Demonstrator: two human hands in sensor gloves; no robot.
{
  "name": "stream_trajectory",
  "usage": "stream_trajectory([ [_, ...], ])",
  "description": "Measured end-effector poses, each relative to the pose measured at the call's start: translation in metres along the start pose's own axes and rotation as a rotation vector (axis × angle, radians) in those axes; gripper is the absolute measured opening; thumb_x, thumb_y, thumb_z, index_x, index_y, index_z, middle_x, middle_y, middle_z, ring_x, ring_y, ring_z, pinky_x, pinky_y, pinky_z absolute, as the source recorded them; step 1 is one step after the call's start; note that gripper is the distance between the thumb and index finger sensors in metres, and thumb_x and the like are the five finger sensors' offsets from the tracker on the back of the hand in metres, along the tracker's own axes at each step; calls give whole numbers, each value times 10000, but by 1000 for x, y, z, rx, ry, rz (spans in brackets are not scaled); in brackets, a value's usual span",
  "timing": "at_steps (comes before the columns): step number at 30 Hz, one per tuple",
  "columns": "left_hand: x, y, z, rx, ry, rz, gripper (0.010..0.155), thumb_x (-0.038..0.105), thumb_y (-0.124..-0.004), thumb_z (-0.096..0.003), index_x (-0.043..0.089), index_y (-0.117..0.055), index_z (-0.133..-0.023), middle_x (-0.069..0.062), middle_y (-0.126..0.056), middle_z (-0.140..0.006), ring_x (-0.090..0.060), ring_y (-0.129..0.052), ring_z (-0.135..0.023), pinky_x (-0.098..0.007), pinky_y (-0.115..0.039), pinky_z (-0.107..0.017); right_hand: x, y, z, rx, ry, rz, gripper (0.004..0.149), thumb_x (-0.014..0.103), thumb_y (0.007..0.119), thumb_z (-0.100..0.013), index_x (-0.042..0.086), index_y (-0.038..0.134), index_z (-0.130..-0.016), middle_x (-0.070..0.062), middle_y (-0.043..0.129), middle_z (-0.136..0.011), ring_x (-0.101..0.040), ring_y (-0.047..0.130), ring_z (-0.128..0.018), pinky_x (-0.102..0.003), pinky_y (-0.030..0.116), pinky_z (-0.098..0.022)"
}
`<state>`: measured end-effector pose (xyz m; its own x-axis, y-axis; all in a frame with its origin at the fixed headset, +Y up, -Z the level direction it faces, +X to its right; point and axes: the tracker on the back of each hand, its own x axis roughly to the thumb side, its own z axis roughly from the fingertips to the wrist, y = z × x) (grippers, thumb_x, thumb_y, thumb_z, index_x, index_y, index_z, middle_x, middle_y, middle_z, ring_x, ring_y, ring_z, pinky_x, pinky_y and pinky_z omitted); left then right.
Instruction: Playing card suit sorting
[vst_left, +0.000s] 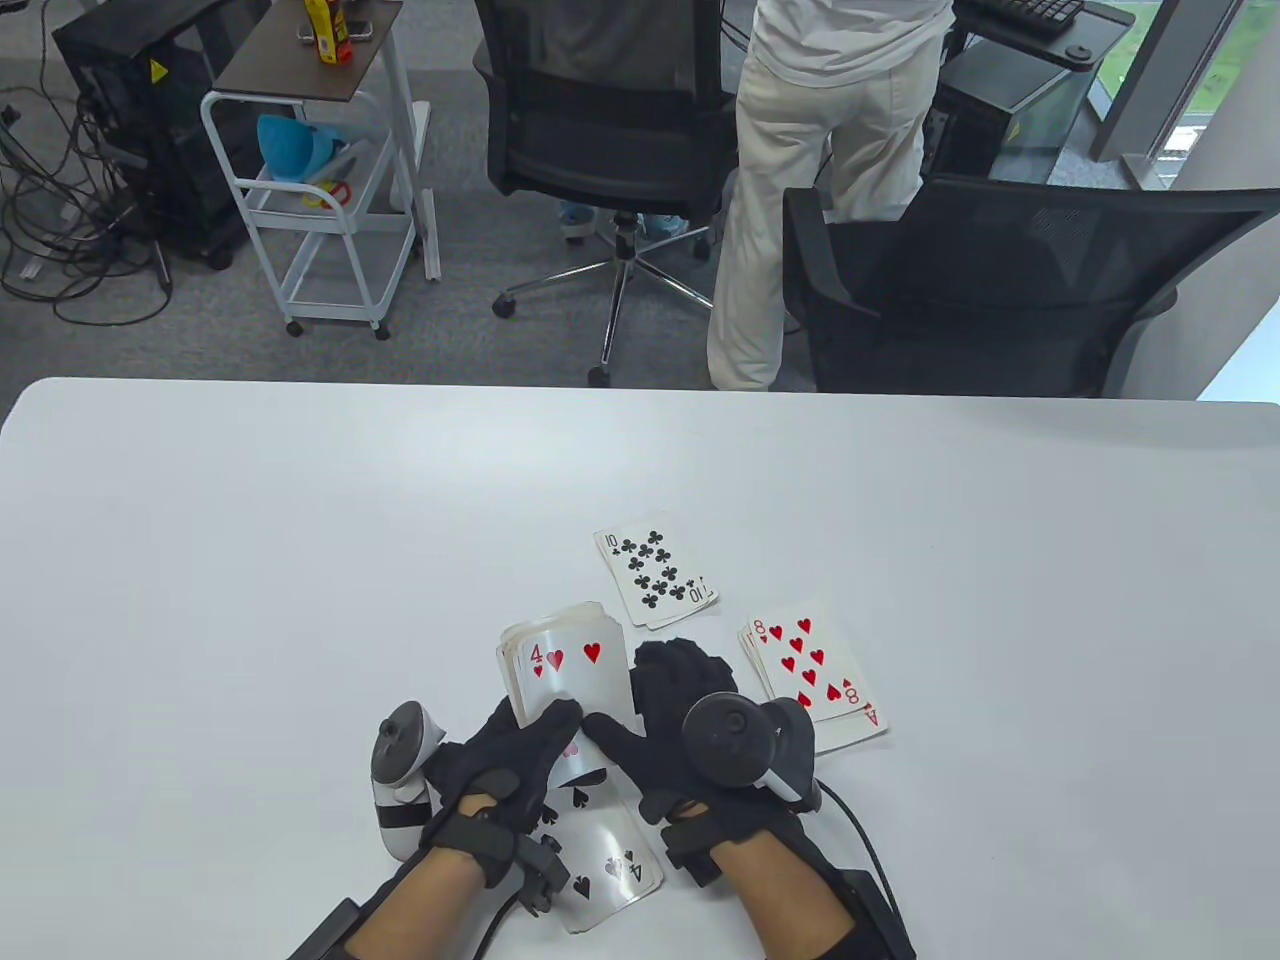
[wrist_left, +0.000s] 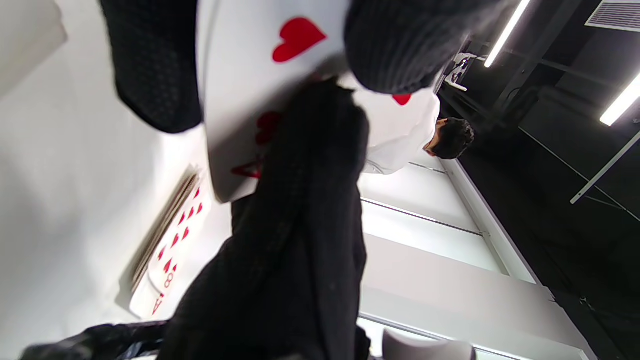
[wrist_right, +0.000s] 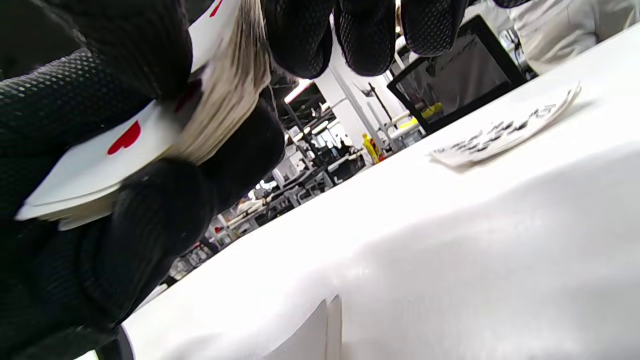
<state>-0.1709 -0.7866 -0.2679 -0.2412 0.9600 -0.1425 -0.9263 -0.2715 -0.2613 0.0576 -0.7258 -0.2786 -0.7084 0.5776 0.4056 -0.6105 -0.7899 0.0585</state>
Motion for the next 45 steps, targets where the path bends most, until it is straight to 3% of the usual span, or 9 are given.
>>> stream_trajectory([
  [6,0,-3,0,-11,-3,6,586,458,-853,-559,260,-602,-1050,-2,-807,-1007,-298,-945,-845,-404,-943,-510,6,-3,1,-57,-20,19,653,569,862,-503,59,671,-864,-237,564,-1070,-538,529,-996,-747,410,-671],
  [10,-3,-4,-1,-39,29,42,594,486,-840,-561,257,-599,-1053,-8,-799,-1013,-306,-935,-850,-409,-933,-515,4,-3,2,-102,-24,-54,567,496,874,-508,46,712,-813,-227,630,-1037,-524,595,-974,-737,442,-670],
  [21,-4,-5,0,-72,48,62,606,502,-834,-562,261,-588,-1060,-9,-781,-1027,-310,-920,-865,-410,-928,-527,3,-13,4,-207,-52,-91,394,365,788,-553,19,855,-730,-190,783,-967,-473,728,-926,-717,496,-671],
  [25,-4,-5,-1,-77,53,95,604,502,-833,-563,266,-588,-1061,-6,-778,-1031,-310,-917,-870,-409,-928,-530,1,-16,4,-220,-45,-79,394,375,775,-559,46,888,-744,-182,808,-953,-473,740,-914,-711,509,-665],
  [31,-3,-4,-1,-79,58,126,606,502,-834,-563,266,-585,-1063,-6,-775,-1033,-310,-914,-873,-410,-928,-531,-4,-20,4,-263,-12,-74,498,432,851,-531,57,792,-854,-201,723,-1000,-489,680,-940,-712,500,-667],
  [39,-2,-2,0,-65,51,138,595,496,-826,-567,267,-586,-1061,-6,-779,-1030,-308,-917,-870,-408,-930,-529,-9,-31,6,-303,15,-95,420,367,817,-551,72,794,-849,-196,723,-1000,-485,679,-942,-711,500,-668],
  [45,-3,-2,1,-66,56,136,589,493,-819,-570,264,-587,-1061,-8,-781,-1028,-308,-922,-865,-406,-932,-526,-29,-57,9,-394,92,-131,397,346,787,-562,75,797,-852,-197,723,-1001,-485,678,-942,-710,500,-667],
])
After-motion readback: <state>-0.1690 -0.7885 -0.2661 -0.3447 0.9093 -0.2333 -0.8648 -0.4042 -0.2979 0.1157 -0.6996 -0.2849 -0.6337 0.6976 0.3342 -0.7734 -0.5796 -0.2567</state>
